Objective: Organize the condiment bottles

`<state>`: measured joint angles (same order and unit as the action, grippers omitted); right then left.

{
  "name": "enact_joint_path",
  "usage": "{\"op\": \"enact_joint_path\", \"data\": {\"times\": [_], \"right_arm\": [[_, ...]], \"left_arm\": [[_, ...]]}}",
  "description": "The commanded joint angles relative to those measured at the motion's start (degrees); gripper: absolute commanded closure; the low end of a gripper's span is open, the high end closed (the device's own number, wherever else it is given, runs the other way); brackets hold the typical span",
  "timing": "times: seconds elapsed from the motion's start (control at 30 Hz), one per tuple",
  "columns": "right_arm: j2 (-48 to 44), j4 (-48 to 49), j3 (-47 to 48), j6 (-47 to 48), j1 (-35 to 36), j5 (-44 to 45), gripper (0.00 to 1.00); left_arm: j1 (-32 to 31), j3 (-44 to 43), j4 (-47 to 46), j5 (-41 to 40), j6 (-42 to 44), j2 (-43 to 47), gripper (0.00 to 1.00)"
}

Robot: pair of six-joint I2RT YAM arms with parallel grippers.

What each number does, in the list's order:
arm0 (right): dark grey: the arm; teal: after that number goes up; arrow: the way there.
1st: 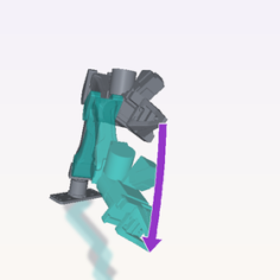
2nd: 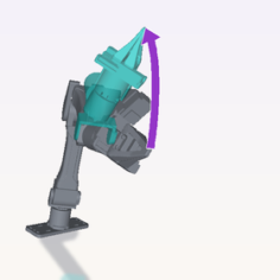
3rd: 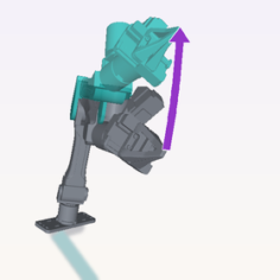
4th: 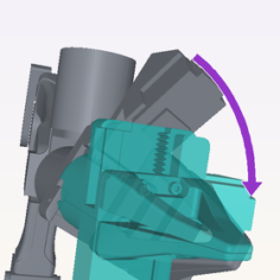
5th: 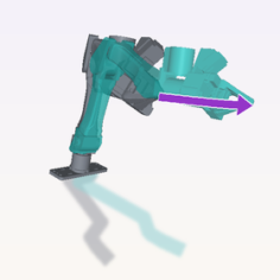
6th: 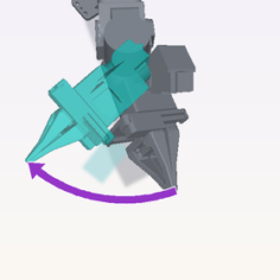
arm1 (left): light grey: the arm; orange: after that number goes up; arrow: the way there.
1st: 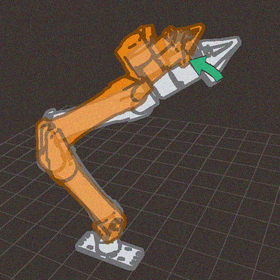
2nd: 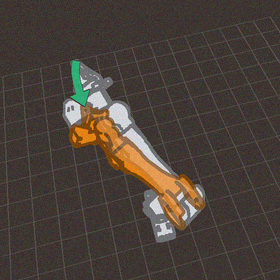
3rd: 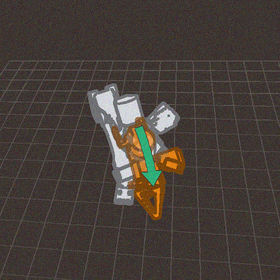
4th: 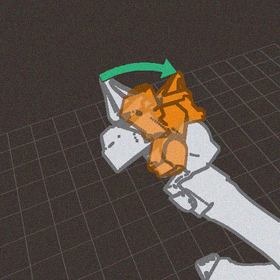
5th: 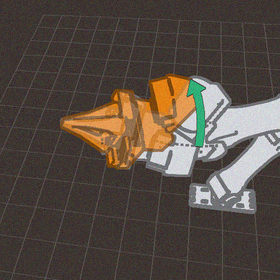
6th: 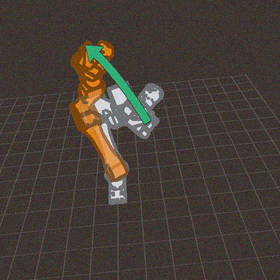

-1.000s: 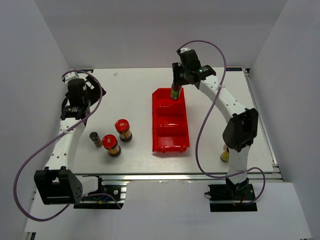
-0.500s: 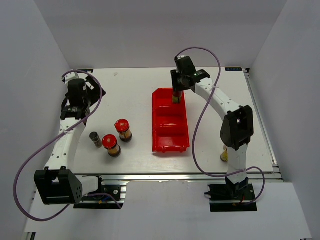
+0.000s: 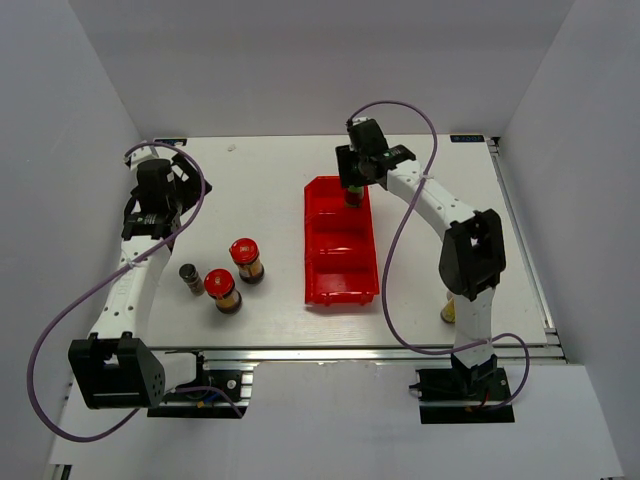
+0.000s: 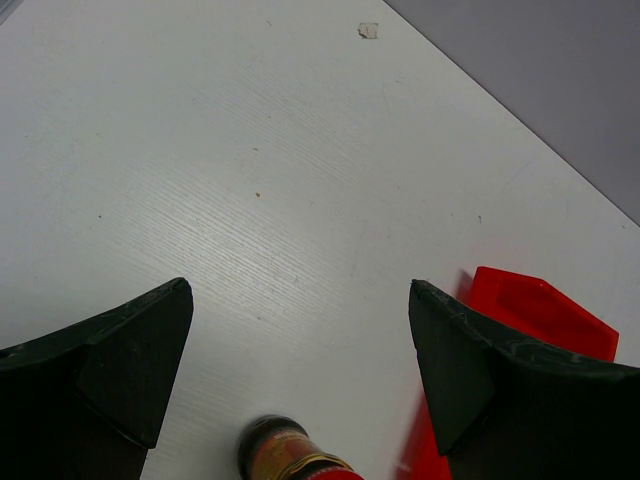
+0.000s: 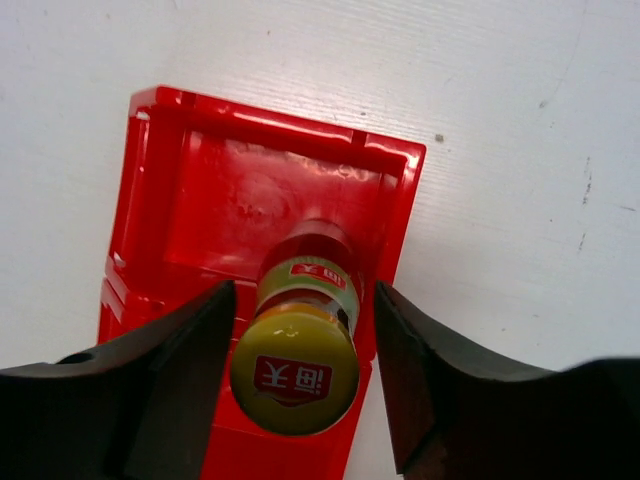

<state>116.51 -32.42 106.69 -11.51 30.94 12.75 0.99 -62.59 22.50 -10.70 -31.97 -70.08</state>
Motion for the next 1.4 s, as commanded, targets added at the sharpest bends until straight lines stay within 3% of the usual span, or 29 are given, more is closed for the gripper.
{"op": "enact_joint_path", "data": {"times": [0.0, 0.13, 0.4, 0.53, 0.7, 0.9, 1.03, 1.13, 1.37], "right_arm": [[-1.72, 3.51, 0.88, -0.09, 0.44, 1.04, 0.33], [-2.95, 2.98, 1.50, 0.08, 0.61, 0.70, 0.11], [-8.92, 1.49, 2.38, 1.31, 0.61, -0.54, 0.11], [-16.81, -2.11, 0.01, -1.31, 0.61, 5.16, 0.11], [-28.51, -9.31, -13.66, -7.38, 0.35, 15.96, 0.11], [-46.17, -25.29, -30.90, -21.50, -1.49, 21.33, 0.11], [-58.64, -35.68, -36.81, -30.76, -2.20, 21.62, 0.11], [-64.28, -36.83, -40.15, -33.22, -2.20, 18.02, 0.11], [-65.36, -42.28, -43.24, -36.92, -2.37, 15.29, 0.11]], "left_arm": [[-0.03, 0.18, 0.61, -0.55, 0.15, -0.32, 0.02], [-0.03, 0.10, 0.53, -0.55, 0.06, -0.05, 0.02], [-0.11, 0.54, -0.09, 0.50, 0.15, 0.91, 0.02], [-0.03, 0.89, -0.44, 1.64, 0.15, 0.91, 0.02], [-0.03, 1.24, -1.06, 2.44, 0.41, 0.56, 0.02], [-0.03, 1.85, -2.29, 3.66, 0.41, 0.39, 0.02], [-0.11, 2.03, -3.25, 5.16, 0.06, -0.14, 0.02], [-0.03, 2.21, -4.40, 6.13, -0.29, -0.66, 0.02], [-0.12, 2.20, -3.87, 6.13, -0.29, -0.93, 0.02]]}}
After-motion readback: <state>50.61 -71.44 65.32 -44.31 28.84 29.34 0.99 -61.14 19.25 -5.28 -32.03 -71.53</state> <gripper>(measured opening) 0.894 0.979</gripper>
